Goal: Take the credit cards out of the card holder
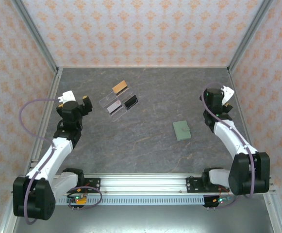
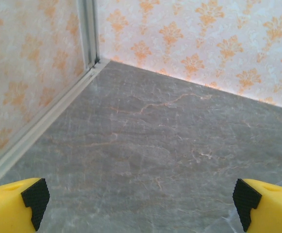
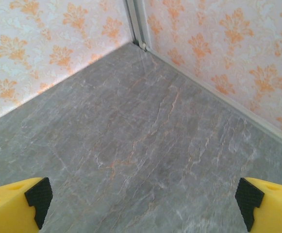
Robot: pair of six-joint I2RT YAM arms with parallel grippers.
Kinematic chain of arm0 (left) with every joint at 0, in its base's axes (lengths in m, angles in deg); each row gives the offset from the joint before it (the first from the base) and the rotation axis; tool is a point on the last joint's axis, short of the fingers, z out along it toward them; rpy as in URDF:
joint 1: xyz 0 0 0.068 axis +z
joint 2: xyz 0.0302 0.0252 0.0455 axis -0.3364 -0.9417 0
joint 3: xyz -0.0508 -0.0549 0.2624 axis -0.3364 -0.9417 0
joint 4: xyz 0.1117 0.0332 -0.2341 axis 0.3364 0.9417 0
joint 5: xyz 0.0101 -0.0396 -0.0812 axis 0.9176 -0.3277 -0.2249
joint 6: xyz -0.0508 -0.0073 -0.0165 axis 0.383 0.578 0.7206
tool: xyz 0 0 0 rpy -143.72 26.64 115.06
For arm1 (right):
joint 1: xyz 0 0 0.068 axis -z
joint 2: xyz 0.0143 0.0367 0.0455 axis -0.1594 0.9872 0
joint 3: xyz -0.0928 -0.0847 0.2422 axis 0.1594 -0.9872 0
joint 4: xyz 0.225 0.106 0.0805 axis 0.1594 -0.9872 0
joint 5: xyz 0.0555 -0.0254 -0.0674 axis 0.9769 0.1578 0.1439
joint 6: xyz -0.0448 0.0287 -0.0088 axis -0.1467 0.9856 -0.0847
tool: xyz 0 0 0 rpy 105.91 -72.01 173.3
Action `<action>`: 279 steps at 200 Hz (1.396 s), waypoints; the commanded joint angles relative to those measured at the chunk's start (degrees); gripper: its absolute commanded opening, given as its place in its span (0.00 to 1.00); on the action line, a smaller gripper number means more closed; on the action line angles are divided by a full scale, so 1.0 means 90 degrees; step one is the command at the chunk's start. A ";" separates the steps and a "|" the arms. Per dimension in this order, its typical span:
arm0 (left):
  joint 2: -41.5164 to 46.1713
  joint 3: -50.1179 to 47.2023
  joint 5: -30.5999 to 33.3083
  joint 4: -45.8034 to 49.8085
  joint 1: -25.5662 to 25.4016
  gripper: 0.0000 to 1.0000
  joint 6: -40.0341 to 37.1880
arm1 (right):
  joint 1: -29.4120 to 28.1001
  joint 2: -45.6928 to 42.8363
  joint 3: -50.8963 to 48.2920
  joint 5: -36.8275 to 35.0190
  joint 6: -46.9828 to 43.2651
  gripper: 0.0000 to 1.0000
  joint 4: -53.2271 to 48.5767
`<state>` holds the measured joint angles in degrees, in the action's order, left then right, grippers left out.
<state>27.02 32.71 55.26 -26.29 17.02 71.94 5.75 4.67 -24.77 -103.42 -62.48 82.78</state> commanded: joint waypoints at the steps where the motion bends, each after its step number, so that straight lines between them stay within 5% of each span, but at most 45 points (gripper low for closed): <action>1: 0.0155 0.0631 0.0183 0.2003 -0.0044 1.00 0.1155 | 0.0027 0.0092 0.0392 0.0619 0.0842 0.99 -0.2190; 78: 0.0332 0.0930 -0.0509 0.2866 -0.0049 1.00 0.1476 | -0.0100 0.0646 0.0680 0.3664 0.0579 0.93 -0.3150; 145: 0.0247 0.0942 -0.0834 0.2834 -0.0049 1.00 0.1505 | -0.0631 0.1437 0.0599 0.3641 0.0370 0.65 -0.3482; 215: -0.0247 0.1305 -0.1225 0.3305 -0.0079 1.00 0.1712 | -0.1008 0.1759 0.0281 0.3717 0.0433 0.55 -0.3583; 279: -0.0689 0.1710 -0.1984 0.3438 -0.0751 1.00 0.2223 | -0.2202 0.2455 0.0595 0.3889 0.1599 0.52 -0.2915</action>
<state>21.80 45.63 41.01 2.96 13.20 88.46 -9.20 22.85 -21.14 -70.26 -53.89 53.56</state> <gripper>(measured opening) 0.999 0.523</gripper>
